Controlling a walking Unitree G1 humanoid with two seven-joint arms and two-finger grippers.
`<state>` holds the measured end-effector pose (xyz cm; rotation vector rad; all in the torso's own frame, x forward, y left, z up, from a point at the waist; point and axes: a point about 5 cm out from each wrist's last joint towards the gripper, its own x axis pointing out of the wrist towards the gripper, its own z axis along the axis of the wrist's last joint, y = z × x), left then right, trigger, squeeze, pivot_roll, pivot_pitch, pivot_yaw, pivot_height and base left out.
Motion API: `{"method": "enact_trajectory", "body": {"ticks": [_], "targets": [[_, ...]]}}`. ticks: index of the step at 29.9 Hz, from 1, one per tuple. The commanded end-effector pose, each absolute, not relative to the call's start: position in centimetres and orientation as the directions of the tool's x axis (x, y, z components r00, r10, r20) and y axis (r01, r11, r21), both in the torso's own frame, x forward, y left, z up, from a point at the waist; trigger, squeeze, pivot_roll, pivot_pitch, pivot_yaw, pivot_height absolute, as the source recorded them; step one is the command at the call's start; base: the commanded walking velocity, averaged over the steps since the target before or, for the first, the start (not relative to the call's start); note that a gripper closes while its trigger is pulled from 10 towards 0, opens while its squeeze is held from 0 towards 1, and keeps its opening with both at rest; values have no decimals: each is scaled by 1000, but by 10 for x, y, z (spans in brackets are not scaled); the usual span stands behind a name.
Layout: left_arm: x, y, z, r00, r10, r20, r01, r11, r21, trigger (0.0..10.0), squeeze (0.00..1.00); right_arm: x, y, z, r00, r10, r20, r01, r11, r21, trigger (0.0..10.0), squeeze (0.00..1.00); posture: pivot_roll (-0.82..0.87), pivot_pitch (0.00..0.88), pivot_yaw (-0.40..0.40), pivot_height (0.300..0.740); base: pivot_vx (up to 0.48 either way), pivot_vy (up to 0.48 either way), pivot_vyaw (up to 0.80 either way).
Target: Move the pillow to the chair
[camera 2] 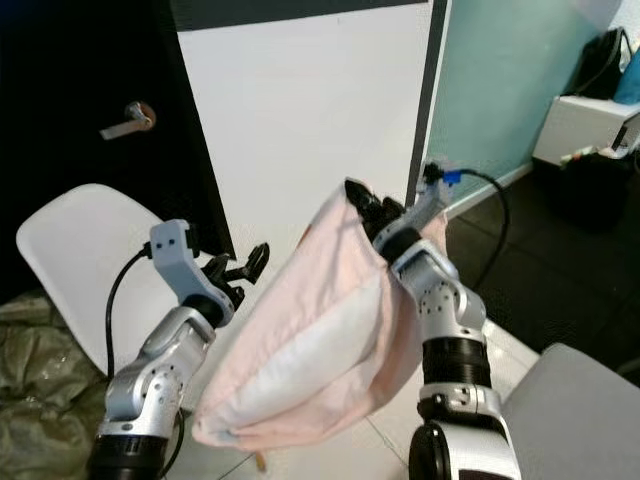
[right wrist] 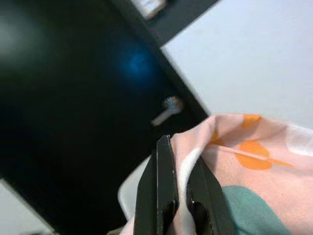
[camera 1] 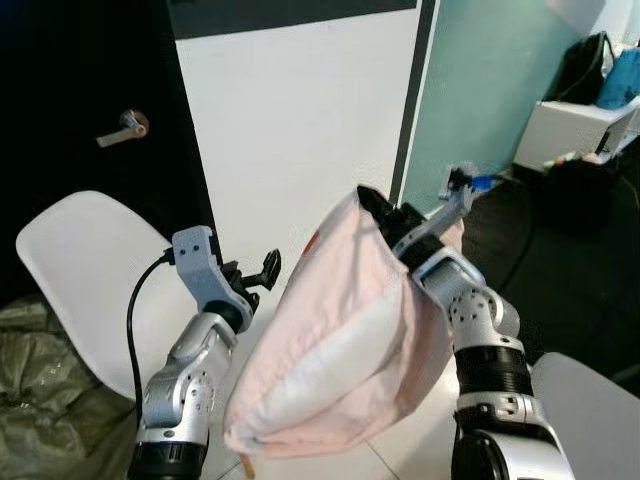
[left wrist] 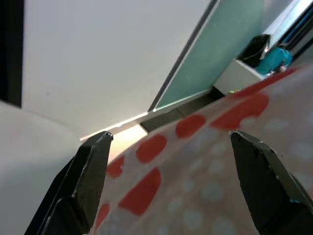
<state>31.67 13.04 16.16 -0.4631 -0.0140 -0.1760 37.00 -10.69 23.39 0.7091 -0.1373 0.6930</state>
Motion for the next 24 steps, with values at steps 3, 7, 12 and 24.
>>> {"method": "enact_trajectory", "body": {"ticks": [3, 7, 12, 24], "targets": [[316, 131, 160, 986, -159, 43, 162, 885, -436, 10000, 0, 364, -85, 257, 649, 627, 431, -759, 489, 430, 10000, 0, -154, 0, -14, 726, 480, 0, 754], [316, 133, 160, 988, -152, 40, 154, 887, -436, 10000, 0, 361, -75, 262, 599, 666, 445, -799, 455, 394, 10000, 0, -154, 0, -15, 726, 480, 0, 800], [315, 131, 159, 987, -159, 35, 158, 886, -437, 10000, 0, 368, -84, 265, 649, 601, 467, -760, 490, 427, 10000, 0, -158, 0, -13, 726, 480, 0, 800], [314, 130, 154, 990, -143, 4, 129, 882, -453, 10000, 0, 379, -86, 204, 802, 582, 135, -559, 651, 514, 10000, 0, -157, 0, -11, 726, 440, 0, 179]]}}
